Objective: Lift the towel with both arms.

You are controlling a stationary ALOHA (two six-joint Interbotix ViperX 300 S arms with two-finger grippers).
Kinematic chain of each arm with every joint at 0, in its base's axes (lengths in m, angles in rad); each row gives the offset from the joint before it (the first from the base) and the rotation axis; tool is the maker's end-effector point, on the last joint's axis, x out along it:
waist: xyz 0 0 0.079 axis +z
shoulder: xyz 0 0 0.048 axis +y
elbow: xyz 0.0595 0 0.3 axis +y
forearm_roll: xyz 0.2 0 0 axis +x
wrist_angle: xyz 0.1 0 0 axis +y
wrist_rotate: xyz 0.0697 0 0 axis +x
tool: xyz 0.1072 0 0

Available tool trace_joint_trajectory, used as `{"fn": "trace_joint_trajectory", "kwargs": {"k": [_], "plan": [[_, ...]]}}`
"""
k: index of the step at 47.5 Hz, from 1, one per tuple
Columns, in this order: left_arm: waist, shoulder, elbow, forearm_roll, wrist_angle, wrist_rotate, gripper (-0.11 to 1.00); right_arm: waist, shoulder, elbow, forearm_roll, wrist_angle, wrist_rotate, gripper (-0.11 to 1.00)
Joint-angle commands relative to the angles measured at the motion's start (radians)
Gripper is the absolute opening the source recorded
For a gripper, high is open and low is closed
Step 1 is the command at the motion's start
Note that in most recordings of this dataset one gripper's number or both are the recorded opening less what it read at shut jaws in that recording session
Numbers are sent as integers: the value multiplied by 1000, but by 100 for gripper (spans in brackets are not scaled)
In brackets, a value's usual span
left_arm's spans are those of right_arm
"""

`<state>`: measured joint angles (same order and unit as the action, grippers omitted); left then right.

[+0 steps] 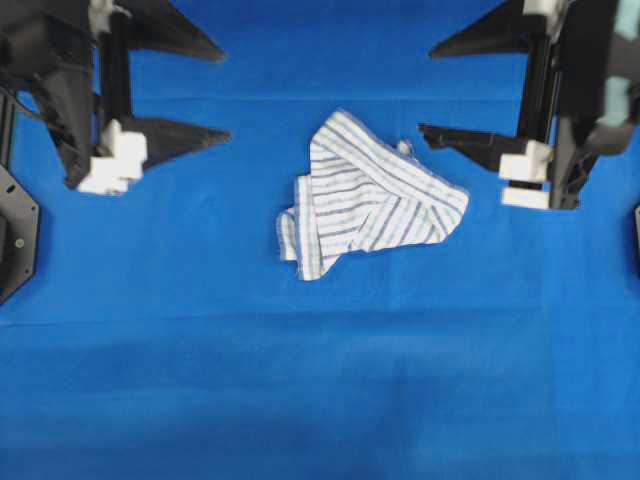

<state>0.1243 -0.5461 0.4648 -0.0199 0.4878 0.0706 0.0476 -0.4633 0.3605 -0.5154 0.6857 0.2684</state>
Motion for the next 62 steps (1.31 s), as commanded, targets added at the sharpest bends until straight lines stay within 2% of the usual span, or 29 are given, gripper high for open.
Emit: {"fn": "trace_joint_trajectory", "kwargs": {"k": [1,11,20,28,44,54,62], "plan": [[-23,17,15,-3,-29,0,88,0,3,17,8,-14,18,69],[-84,100,114,-5,-149,-2,88,-2,51,135,8,-69,110,69],[-101,190,173,-5,-219,-2,88,2,118,238,11,-133,196,69],[-107,290,204,-5,-262,-2,88,9,190,299,11,-187,245,69],[-152,551,206,-6,-370,-2,88,17,407,350,18,-373,288,69],[-189,637,202,-6,-445,-3,88,17,502,345,21,-431,288,69],[-189,672,206,-5,-494,-2,88,11,548,347,21,-469,288,69]]}}
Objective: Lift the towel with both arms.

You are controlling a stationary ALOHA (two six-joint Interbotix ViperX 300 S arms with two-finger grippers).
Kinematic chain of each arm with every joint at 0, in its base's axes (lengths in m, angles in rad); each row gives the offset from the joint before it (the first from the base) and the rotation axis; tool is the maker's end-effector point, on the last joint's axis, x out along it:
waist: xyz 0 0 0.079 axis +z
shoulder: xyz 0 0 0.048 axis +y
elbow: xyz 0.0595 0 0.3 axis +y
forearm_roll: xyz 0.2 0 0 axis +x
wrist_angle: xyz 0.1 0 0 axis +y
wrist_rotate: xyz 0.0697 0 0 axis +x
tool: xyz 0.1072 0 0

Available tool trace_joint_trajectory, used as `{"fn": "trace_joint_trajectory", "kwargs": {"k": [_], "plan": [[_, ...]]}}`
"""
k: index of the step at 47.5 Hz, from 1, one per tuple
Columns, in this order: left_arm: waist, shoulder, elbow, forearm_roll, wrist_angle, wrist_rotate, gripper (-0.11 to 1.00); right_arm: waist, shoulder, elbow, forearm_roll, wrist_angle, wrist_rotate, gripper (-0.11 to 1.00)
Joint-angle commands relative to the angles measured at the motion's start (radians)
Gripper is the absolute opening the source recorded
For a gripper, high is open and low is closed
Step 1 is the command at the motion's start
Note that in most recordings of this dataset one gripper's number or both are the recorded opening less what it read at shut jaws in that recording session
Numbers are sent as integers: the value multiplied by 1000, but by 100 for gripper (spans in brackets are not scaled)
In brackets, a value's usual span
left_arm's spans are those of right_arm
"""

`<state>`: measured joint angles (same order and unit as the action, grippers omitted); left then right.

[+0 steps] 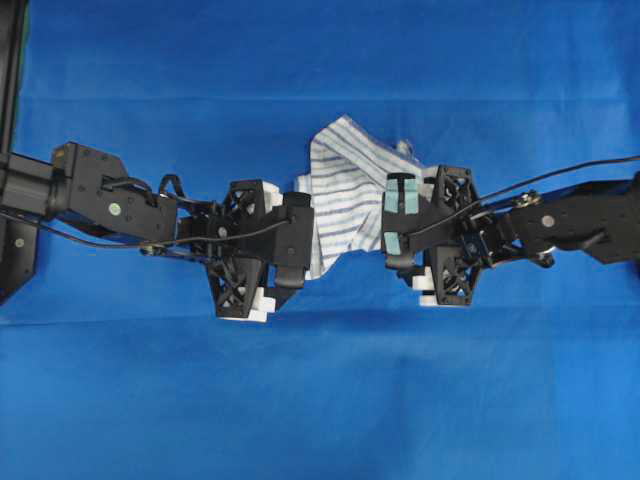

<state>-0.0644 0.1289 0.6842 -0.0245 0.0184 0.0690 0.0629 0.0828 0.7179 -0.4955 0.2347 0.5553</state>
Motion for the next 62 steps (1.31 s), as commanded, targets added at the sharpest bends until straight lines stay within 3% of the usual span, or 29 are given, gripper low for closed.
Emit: {"fn": "trace_joint_trajectory", "kwargs": {"k": [1,13,22,25,32,37,50,62], "plan": [[2,2,-14,-2,-28,0,88,-6,6,-9,2,-21,3,69],[26,46,-18,0,-57,2,87,-17,26,-9,2,-34,3,66],[48,66,-20,-2,-61,2,79,-29,26,-11,-2,-35,2,52],[51,66,-20,-2,-60,2,67,-32,26,-11,-3,-35,0,41],[49,64,-17,-2,-58,6,25,-32,26,-11,-5,-43,-2,4],[48,61,-15,-2,-57,9,4,-32,26,-11,-5,-48,-2,3],[43,23,-21,-2,-18,9,4,-31,12,-17,-5,-48,-2,3],[43,-144,-26,-2,126,9,4,-31,-127,-34,-5,18,-5,3]]}}
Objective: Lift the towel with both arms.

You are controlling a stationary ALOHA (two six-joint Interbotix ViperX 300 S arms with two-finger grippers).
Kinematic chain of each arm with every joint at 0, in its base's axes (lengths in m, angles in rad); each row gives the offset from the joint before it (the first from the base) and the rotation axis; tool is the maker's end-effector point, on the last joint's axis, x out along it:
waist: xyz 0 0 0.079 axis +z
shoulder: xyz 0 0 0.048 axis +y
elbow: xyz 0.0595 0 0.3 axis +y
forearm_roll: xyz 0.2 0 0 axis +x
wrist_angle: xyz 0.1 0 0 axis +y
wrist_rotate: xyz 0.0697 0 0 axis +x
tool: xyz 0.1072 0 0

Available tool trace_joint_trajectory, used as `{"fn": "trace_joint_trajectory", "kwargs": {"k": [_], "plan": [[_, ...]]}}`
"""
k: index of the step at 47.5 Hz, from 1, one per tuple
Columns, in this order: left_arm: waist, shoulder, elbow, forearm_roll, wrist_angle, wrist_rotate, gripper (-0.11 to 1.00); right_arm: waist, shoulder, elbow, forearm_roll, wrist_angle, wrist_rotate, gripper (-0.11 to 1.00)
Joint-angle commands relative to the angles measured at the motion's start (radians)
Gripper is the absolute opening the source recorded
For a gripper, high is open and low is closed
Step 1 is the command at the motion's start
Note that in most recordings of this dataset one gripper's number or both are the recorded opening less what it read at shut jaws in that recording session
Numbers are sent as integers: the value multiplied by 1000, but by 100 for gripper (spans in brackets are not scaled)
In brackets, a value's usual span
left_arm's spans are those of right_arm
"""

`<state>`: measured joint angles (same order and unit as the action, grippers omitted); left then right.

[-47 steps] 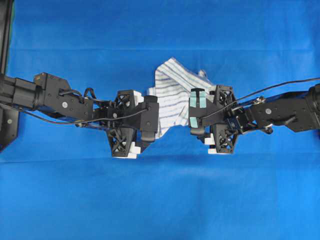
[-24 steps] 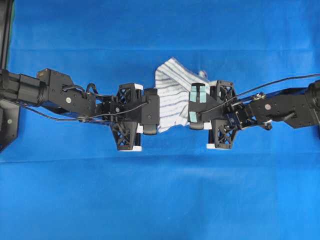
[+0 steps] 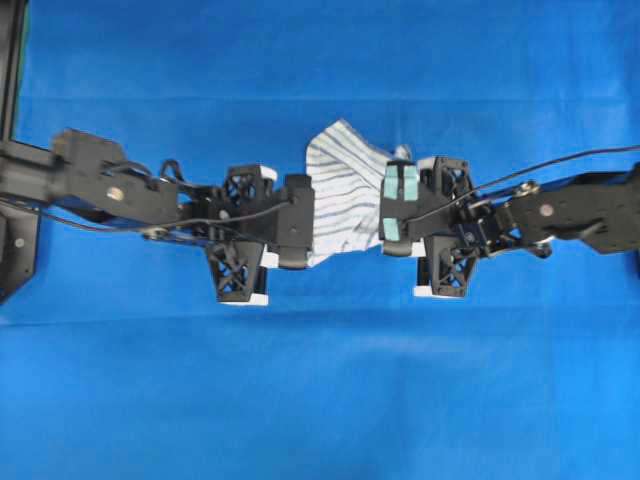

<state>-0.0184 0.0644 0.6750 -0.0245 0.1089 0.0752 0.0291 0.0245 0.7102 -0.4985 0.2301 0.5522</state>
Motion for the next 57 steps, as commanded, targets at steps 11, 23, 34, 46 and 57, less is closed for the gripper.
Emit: {"fn": "trace_joint_trajectory", "kwargs": {"k": [11,23,34,46,57], "plan": [[3,-245,-38,0,155,3,4,8,-252,-78,-2,199,-20,3],[15,-422,-109,5,267,3,4,8,-373,-169,-6,351,-72,3],[60,-512,-156,5,293,5,4,9,-408,-288,-6,391,-130,3],[66,-555,-244,6,380,6,4,9,-414,-420,-6,462,-189,3],[67,-558,-267,6,405,6,4,14,-414,-445,-6,468,-202,3]]}}
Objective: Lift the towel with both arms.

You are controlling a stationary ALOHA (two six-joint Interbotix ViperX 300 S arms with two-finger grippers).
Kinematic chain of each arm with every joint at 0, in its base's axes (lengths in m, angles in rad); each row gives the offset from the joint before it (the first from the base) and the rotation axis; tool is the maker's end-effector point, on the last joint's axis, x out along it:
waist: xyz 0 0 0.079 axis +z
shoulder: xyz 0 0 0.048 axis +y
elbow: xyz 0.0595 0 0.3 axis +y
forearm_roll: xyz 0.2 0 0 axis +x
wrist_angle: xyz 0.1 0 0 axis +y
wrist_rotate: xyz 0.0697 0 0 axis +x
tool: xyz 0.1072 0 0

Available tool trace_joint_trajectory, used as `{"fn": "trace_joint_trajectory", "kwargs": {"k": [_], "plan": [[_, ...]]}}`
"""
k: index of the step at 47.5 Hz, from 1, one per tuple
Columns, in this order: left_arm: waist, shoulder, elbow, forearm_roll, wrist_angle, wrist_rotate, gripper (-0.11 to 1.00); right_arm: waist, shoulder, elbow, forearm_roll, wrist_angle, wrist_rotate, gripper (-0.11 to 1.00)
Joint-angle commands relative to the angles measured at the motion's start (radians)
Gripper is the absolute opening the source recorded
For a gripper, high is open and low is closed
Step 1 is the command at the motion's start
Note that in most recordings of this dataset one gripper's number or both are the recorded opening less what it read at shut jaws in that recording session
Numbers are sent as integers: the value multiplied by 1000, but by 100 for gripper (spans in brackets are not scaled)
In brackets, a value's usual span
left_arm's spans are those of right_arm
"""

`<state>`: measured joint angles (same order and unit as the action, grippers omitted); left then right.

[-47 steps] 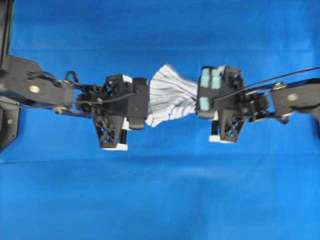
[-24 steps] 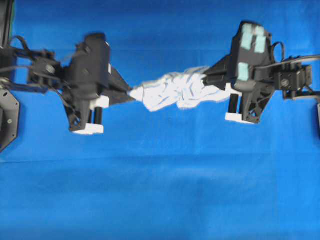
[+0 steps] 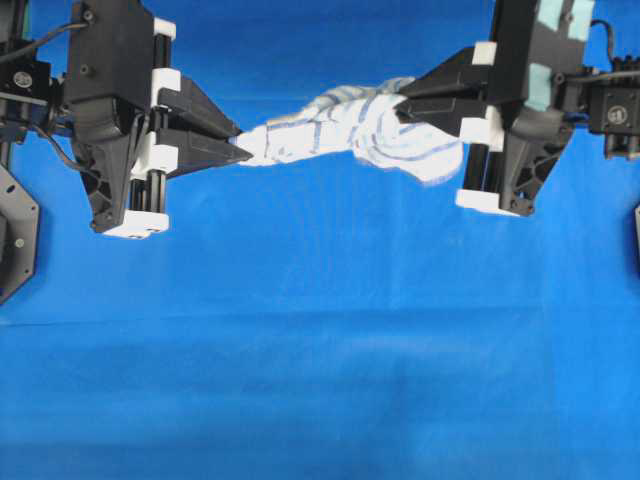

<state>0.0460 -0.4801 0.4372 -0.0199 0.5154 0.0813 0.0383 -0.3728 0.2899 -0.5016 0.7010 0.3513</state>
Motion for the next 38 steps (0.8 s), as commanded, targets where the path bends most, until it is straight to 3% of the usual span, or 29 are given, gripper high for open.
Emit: {"fn": "trace_joint_trajectory", "kwargs": {"k": [1,31,34,38], "plan": [[3,-14,-29,2,-2,0,4,5,-17,-25,-3,-3,-2,3],[-2,-17,-25,2,-5,3,5,11,-15,-23,3,-11,8,4],[-5,-20,-21,2,-8,3,13,11,-14,-21,3,-11,11,8],[-11,-28,-14,2,-11,3,37,12,-14,-21,5,-9,11,34]]}}
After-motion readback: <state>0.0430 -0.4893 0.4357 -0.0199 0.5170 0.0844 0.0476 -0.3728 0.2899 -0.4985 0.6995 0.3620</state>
